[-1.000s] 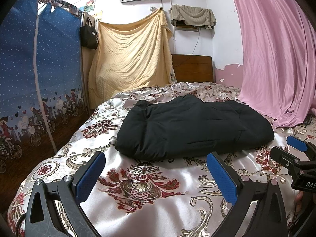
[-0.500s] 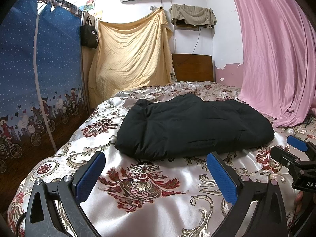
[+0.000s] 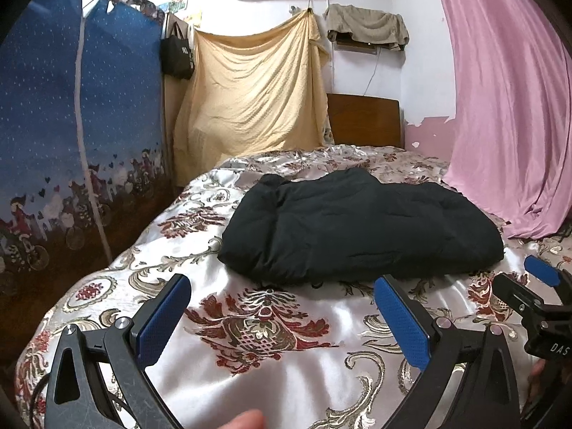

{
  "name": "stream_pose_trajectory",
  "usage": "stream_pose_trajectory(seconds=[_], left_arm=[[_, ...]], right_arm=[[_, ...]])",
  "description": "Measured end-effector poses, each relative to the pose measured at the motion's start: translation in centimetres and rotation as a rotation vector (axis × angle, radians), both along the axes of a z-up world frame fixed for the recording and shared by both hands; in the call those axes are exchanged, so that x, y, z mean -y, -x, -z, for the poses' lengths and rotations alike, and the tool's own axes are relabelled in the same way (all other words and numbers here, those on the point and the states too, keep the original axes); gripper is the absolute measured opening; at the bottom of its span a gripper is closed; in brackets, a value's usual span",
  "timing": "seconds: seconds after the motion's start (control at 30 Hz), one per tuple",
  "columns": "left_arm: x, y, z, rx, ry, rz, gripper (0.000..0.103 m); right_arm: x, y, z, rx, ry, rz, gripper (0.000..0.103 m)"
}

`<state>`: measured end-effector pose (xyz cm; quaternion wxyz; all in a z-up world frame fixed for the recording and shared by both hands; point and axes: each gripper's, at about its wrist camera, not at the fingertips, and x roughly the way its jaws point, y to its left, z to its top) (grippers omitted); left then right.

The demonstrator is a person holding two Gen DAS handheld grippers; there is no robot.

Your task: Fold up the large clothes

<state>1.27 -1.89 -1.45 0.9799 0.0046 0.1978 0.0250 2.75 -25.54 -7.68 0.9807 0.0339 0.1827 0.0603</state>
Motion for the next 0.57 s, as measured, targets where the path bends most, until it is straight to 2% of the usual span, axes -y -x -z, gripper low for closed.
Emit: stream_pose_trajectory(seconds=[0.57], left_arm=[[0.34,0.04,-0.03,-0.003,-0.001,-0.007,0.103]], right_arm=[[-0.07,0.09,0.20,-0.002,0.000,0.000,0.102]])
